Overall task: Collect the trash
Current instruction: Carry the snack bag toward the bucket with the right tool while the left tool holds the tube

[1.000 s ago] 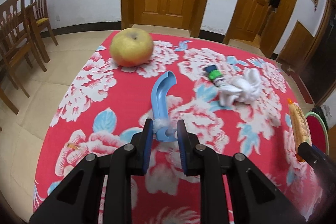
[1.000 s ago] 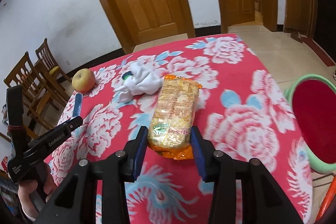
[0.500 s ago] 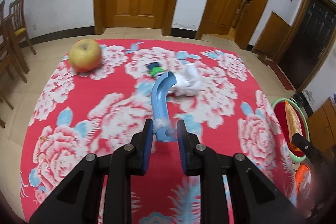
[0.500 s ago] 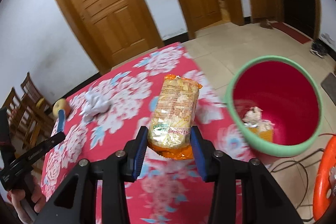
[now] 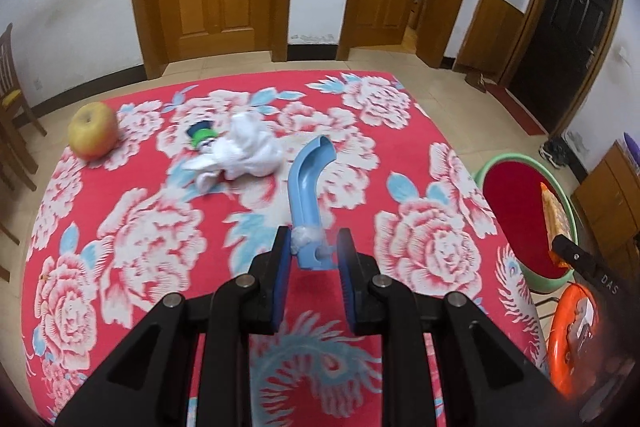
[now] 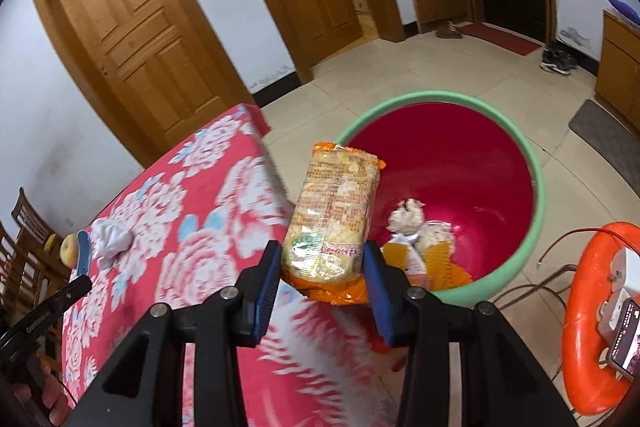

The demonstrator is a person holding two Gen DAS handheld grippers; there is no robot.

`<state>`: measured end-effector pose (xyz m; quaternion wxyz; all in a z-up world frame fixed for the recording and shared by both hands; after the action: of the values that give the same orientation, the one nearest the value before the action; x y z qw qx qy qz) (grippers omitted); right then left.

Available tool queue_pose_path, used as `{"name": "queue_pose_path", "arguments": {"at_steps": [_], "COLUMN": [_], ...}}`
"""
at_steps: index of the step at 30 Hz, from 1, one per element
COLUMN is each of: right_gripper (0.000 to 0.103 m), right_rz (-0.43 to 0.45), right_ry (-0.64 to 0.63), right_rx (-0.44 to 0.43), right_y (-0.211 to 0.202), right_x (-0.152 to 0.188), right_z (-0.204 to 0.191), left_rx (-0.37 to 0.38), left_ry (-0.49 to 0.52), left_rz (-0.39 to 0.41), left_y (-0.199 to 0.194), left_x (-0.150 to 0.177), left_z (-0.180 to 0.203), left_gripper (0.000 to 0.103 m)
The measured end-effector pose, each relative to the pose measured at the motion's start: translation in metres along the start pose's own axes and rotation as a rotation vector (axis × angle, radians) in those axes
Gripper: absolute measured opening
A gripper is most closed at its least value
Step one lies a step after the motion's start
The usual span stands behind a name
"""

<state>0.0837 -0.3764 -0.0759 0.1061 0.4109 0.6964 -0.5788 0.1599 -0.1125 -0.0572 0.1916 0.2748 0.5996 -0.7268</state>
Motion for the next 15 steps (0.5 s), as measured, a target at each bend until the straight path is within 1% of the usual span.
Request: {"name": "queue_pose_path", "arguments": {"at_steps": [7, 13, 15], "right_gripper": [0.044, 0.045, 0.047], "right_rz": [-0.015, -0.021, -0.022], "right_ry": [0.032, 0.049, 0.053], "right_rx": [0.032, 0.046, 0.044], "right_y": [0.007, 0.011, 0.012], "right_x": [-0.005, -0.009, -0.010], "right_z": [0.033, 0.050, 0.053], "left_rx": [0.013, 0.018, 0.020], "left_ry": [0.042, 0.073, 0.080], "left_rz": [-0.019, -0.027, -0.029], "left_y": [0.011, 0.017, 0.018], "left_x": [0.001, 0.002, 0.003], "left_z": [0.033, 0.052, 0.057], "left_gripper": [0.022, 0.022, 0.022]}}
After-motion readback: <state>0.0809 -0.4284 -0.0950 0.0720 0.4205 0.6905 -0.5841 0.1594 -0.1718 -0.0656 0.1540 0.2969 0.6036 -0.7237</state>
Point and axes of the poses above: each gripper's, at about its wrist camera, not at the fingertips, and y roughly the way its jaws point, z to its right, x to its underside, the point moved 9 cm from there along y, roughly the way its jaws point, and after that the axes turned 1 degree about -y, right-handed, at the moved point
